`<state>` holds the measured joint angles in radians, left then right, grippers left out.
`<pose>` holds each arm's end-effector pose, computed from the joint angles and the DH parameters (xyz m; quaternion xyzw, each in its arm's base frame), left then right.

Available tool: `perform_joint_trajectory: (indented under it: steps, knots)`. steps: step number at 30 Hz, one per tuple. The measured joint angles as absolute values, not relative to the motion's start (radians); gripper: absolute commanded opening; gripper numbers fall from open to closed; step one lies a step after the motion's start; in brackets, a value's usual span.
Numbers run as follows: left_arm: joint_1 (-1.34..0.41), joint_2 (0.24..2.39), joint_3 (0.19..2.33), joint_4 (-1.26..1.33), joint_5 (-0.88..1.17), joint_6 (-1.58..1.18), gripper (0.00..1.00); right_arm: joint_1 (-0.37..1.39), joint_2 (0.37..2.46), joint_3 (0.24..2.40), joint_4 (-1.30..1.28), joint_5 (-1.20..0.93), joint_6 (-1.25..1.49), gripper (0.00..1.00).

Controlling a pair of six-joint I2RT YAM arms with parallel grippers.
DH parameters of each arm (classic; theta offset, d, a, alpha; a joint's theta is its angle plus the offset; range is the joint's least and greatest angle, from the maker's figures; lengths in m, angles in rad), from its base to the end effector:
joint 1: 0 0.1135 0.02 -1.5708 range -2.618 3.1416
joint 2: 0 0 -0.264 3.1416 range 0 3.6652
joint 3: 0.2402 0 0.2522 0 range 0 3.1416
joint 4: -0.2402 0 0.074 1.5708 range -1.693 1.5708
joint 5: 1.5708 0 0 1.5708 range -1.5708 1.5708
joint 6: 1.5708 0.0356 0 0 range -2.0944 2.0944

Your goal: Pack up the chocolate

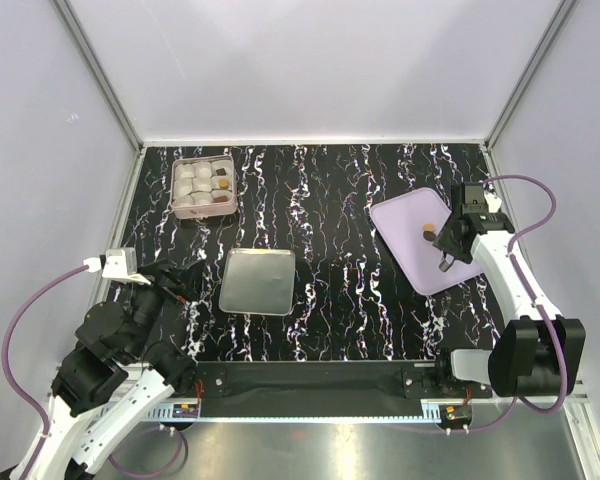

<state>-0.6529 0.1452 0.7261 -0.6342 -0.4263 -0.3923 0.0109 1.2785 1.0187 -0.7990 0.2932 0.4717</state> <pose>0.0382 -0.0107 0.3306 -0.0521 0.7222 -0.2026 0.6593 0.2491 -0.0076 0.2671 0.2546 0.9233 -0.0774 0.2770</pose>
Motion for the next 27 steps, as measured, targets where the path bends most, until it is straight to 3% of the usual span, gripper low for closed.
perform_joint_trajectory:
  steps: [27]
  knots:
    - [-0.653, 0.145, 0.726, -0.634, -0.427, -0.392, 0.99, -0.033, 1.334, 0.968, -0.698, 0.242, 0.457, 0.49]
